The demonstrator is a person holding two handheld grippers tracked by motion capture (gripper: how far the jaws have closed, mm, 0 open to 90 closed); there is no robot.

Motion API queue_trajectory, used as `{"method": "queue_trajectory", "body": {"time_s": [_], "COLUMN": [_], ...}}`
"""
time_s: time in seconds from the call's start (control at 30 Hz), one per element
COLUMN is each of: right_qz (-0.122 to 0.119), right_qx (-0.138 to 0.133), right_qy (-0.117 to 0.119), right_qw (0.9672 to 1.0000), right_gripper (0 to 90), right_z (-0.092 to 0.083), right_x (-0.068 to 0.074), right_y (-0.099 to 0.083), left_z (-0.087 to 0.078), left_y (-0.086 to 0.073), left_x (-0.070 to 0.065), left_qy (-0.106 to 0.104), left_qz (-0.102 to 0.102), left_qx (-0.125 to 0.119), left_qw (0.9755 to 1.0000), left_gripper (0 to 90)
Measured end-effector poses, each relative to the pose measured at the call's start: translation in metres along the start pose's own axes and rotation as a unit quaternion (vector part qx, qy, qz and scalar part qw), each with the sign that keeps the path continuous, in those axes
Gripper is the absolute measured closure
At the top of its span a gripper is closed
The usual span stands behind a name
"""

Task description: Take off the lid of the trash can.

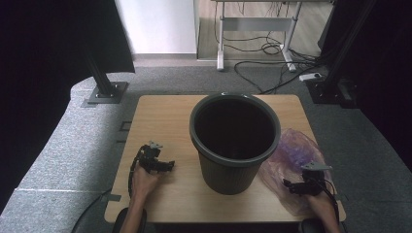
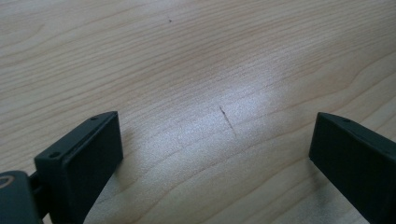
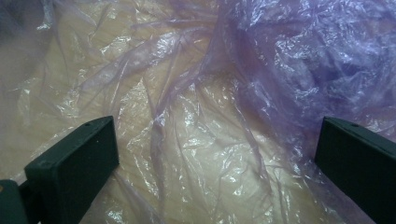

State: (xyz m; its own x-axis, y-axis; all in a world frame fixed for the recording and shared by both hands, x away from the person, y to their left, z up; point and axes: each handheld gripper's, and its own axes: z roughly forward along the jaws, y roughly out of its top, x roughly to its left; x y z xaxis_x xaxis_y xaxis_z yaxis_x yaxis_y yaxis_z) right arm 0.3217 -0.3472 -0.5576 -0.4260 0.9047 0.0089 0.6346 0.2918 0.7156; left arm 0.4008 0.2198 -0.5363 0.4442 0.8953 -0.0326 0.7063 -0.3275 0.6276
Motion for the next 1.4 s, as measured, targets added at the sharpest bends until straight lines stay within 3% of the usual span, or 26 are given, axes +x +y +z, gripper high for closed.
{"method": "queue_trajectory", "body": {"time_s": [0.23, 0.67, 1.13, 1.4], "right_qz": [-0.003, -0.003, -0.004, -0.005], "right_qx": [0.000, 0.000, 0.000, 0.000], "right_qy": [0.002, 0.002, 0.002, 0.004], "right_qw": [1.0000, 1.0000, 1.0000, 1.0000], "right_gripper": [0.0, 0.0, 0.0, 0.0], "right_z": [-0.002, -0.002, -0.002, -0.002], "right_x": [0.001, 0.001, 0.001, 0.001], "right_y": [-0.002, -0.002, -0.002, -0.002], "left_z": [-0.013, -0.055, -0.094, -0.114], "left_y": [0.017, 0.071, 0.116, 0.138], "left_x": [0.002, 0.005, 0.003, 0.003], "left_qy": [-0.004, -0.029, -0.041, -0.044], "left_qz": [0.004, 0.021, 0.051, 0.051], "left_qx": [0.012, 0.021, 0.044, 0.060], "left_qw": [0.9999, 0.9991, 0.9969, 0.9959], "left_gripper": [4.0, 5.4, 0.0, 0.0]}}
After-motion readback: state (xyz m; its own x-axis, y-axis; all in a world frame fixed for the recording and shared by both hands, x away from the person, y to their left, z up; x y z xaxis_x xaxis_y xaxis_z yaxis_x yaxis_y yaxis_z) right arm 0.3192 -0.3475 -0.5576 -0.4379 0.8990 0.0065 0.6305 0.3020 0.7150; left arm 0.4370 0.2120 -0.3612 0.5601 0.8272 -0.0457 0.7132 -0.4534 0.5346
